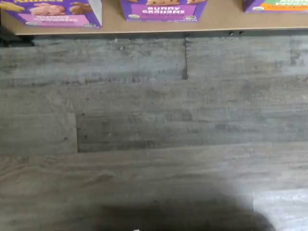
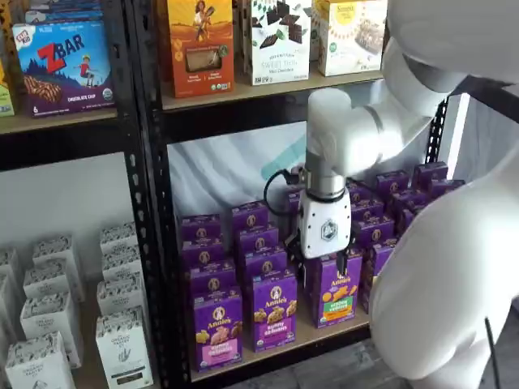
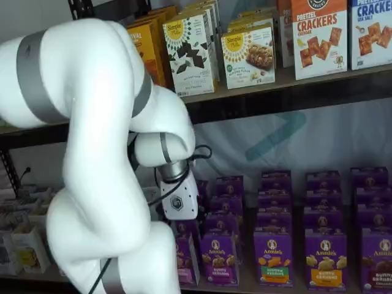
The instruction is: Pick up the purple box with a pink patch in the middle, on the bottom shelf, the first box from the left
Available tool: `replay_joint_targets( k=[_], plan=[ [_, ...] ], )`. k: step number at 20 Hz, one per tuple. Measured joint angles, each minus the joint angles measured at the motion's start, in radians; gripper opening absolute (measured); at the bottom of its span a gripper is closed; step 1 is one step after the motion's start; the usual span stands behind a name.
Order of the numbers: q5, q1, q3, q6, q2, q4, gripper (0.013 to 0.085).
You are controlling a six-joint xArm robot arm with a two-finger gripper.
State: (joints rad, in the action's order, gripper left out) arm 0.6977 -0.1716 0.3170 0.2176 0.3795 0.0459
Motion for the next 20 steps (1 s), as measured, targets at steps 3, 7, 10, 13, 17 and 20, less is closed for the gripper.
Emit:
replay_joint_targets(
  k=[3, 7, 10, 13, 17, 20],
  plan=[
    [-0.1, 0.004, 0.001, 0.008, -0.086, 0.013, 0.085],
    [-0.18, 0.013, 0.016, 0.004, -0.182, 0.016, 0.085],
    [-0.255, 0.009, 0.033, -0.001, -0.278, 0.006, 0.085],
    [-0.289, -0.013, 0.065, 0.003, -0.364, -0.013, 0.085],
    [-0.31, -0.042, 0.113, 0.031, -0.46, -0.014, 0.085],
    [-0.339, -0.059, 0.154, 0.063, -0.528, 0.003, 0.085]
  ],
)
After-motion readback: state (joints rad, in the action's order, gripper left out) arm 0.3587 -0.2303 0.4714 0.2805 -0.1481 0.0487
